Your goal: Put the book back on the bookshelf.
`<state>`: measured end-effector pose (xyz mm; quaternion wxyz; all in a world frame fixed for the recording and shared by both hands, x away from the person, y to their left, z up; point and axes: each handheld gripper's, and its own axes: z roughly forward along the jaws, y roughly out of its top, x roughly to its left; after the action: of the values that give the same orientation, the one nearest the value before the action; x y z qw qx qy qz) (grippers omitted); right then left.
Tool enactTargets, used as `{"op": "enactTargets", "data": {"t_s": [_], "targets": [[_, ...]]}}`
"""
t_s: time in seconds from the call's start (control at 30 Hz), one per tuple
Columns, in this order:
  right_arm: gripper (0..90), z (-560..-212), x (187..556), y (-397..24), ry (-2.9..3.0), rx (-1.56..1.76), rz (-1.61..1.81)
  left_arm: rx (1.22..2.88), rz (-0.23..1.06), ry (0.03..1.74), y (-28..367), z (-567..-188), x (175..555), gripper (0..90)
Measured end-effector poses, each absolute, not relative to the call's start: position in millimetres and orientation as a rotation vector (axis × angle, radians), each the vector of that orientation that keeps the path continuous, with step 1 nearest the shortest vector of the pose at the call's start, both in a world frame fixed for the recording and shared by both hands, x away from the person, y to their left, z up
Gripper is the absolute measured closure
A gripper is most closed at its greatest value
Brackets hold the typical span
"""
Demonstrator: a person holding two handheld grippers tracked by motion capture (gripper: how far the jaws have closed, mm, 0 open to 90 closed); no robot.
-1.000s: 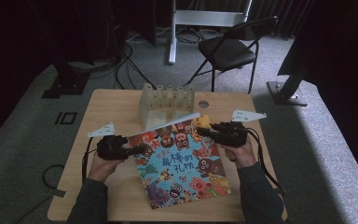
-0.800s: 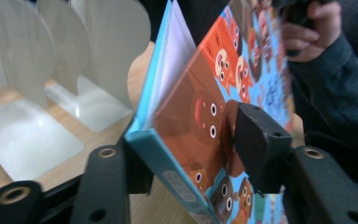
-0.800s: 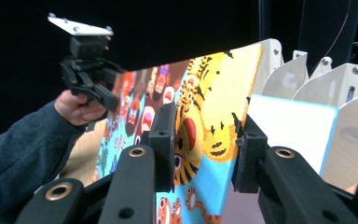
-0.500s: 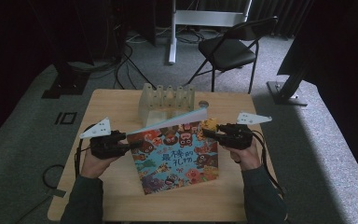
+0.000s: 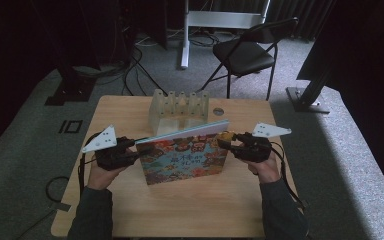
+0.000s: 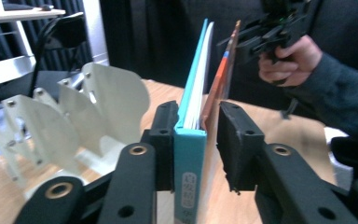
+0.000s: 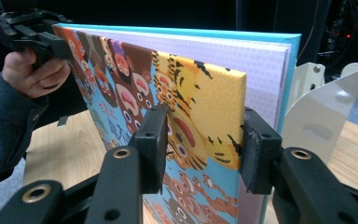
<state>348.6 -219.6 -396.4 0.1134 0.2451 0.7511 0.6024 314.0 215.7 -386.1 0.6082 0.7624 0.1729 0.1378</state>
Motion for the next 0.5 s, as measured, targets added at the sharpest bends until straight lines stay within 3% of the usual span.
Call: {"op": "enactTargets", "data": {"t_s": [0.5], "targets": [[52.4,-401.7,348.0,-234.3,2.207,0.786,1.717,1.709,0.326,0.412,215.1,-390.2,309.7,62.7]]}}
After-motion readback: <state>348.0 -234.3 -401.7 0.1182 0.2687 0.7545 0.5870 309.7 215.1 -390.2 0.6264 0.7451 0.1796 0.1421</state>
